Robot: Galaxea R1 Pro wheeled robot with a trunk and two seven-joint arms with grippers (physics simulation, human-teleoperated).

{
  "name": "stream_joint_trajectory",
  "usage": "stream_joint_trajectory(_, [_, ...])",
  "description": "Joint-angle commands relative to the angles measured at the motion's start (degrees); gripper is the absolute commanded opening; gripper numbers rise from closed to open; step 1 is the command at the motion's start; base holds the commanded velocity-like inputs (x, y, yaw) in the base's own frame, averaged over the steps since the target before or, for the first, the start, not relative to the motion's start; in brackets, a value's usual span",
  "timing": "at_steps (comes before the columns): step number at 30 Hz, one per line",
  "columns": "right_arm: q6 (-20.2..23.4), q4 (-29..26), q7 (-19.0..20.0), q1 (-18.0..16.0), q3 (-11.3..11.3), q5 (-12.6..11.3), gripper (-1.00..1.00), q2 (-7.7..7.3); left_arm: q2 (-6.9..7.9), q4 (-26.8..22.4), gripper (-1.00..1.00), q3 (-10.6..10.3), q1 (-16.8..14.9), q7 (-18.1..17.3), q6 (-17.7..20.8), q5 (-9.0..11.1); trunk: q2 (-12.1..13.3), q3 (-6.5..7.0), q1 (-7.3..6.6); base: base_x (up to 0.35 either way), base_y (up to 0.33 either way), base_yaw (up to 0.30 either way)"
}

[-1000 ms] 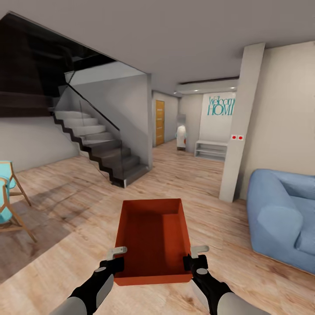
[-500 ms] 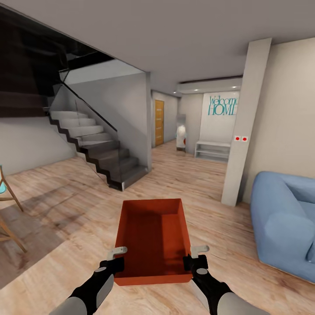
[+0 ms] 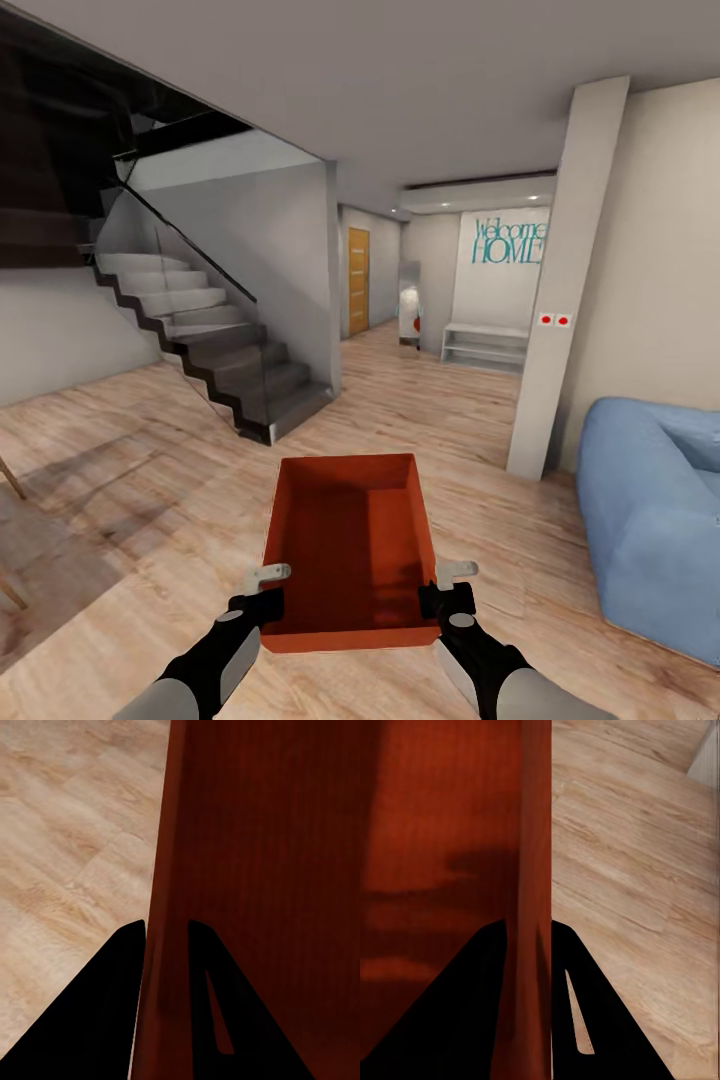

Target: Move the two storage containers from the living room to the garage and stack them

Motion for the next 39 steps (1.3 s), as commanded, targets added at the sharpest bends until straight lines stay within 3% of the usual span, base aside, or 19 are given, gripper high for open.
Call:
stream_joint_trajectory(1, [-0.4, -0.2, -0.5, -0.1, -1.0, 0.6, -1.0, -0.01, 0.08, 0.2, -1.0, -0.5, 0.0, 2.3, 0.3, 0.4, 0.0, -0.07, 0.04, 0.323, 0.0, -0.242])
stream_joint_trajectory(18, [-0.3, -0.2, -0.5, -0.1, -1.0, 0.5, -1.0, -0.01, 0.07, 0.1, -1.0, -0.6, 0.0, 2.3, 0.2, 0.4, 0.0, -0.07, 0.04, 0.323, 0.0, -0.261])
stream_joint_trajectory(29, [-0.4, -0.2, -0.4, -0.1, -1.0, 0.6, -1.0, -0.01, 0.04, 0.2, -1.0, -0.4, 0.0, 2.8, 0.3, 0.4, 0.0, -0.07, 0.04, 0.324, 0.0, -0.019])
stream_joint_trajectory(39, [-0.4, -0.2, -0.5, -0.1, -1.0, 0.6, -1.0, 0.01, 1.03, 0.3, -1.0, -0.2, 0.0, 2.9, 0.2, 0.4, 0.0, -0.07, 0.04, 0.324, 0.0, 0.0])
